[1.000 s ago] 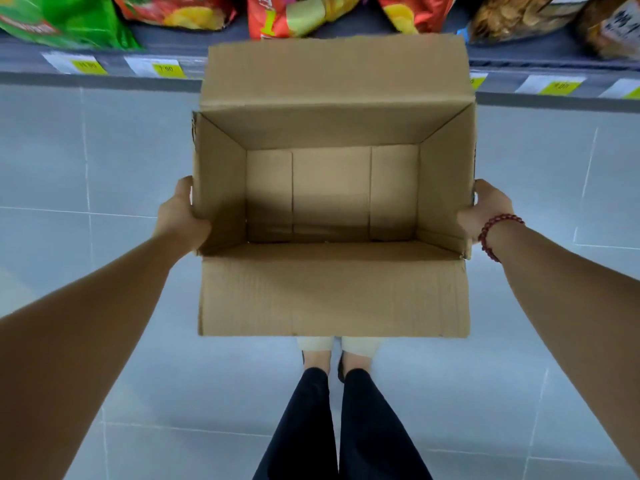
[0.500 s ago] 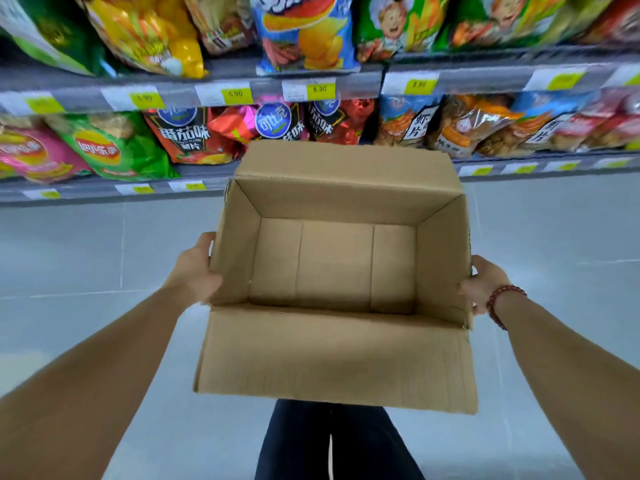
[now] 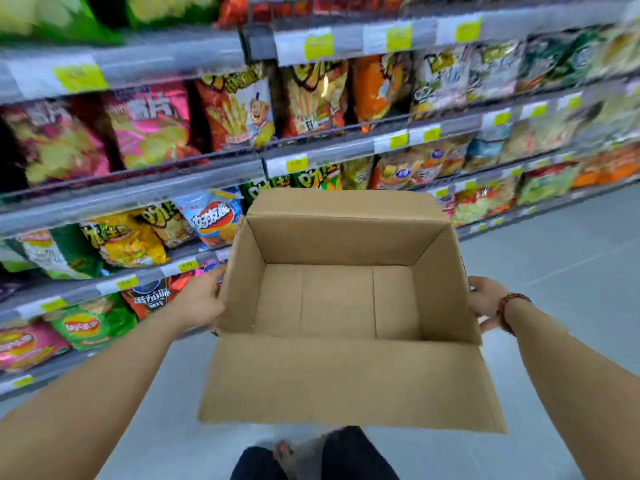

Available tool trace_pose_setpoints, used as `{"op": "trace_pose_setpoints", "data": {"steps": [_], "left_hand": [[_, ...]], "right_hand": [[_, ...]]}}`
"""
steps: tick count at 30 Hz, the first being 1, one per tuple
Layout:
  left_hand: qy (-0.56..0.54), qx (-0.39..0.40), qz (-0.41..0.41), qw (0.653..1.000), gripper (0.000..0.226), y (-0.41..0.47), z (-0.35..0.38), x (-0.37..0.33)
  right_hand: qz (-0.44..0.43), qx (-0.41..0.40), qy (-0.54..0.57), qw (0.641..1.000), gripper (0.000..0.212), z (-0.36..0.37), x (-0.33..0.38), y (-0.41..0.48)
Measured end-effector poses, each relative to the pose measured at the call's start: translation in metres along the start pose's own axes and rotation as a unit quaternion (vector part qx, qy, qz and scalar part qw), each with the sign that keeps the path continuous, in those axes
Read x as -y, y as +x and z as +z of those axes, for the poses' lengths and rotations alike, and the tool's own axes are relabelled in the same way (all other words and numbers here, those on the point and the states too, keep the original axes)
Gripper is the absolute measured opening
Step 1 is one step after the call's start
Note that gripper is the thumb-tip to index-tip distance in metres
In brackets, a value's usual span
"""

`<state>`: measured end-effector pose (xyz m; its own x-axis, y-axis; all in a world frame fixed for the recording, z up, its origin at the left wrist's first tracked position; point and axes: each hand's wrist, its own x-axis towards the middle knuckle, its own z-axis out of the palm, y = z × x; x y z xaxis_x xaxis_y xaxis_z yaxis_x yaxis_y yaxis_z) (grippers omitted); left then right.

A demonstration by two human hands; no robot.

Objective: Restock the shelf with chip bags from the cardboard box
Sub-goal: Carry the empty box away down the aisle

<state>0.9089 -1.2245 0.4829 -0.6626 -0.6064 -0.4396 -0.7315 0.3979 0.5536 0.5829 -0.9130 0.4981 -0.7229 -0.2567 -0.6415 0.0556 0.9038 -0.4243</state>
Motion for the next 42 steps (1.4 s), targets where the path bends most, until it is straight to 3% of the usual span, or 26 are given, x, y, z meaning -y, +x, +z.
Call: {"op": "trace_pose_setpoints", "data": {"steps": [3, 9, 17, 27, 34, 40, 42], "left_hand": [[0.056, 0.0, 0.077, 0.995, 0.064, 0.013, -0.018, -0.07], [0.101, 0.01, 0.195, 0.975, 0.053, 0.038, -0.029, -0.219], [0.127, 0.014, 0.324, 0.937, 0.055, 0.075, -0.002, -0.397], [0.143, 0.093, 0.433, 0.885, 0.052, 0.14, 0.071, -0.59], [0.179, 0.17, 0.518, 0.819, 0.051, 0.174, 0.133, -0.73], [0.196, 0.235, 0.591, 0.746, 0.053, 0.146, 0.231, -0.834], [0.208, 0.241, 0.602, 0.733, 0.05, 0.136, 0.258, -0.856]], "right_hand": [[0.005, -0.029, 0.048, 0.998, 0.041, -0.06, -0.021, -0.013], [0.006, -0.093, 0.124, 0.988, 0.037, -0.179, -0.07, -0.042], [0.027, -0.189, 0.2, 0.961, 0.033, -0.298, -0.138, -0.095], [0.122, -0.294, 0.253, 0.914, 0.026, -0.375, -0.219, -0.104], [0.189, -0.369, 0.317, 0.853, 0.027, -0.402, -0.268, -0.11], [0.266, -0.416, 0.369, 0.788, 0.02, -0.406, -0.34, -0.144], [0.285, -0.413, 0.372, 0.781, 0.02, -0.408, -0.359, -0.153]]}}
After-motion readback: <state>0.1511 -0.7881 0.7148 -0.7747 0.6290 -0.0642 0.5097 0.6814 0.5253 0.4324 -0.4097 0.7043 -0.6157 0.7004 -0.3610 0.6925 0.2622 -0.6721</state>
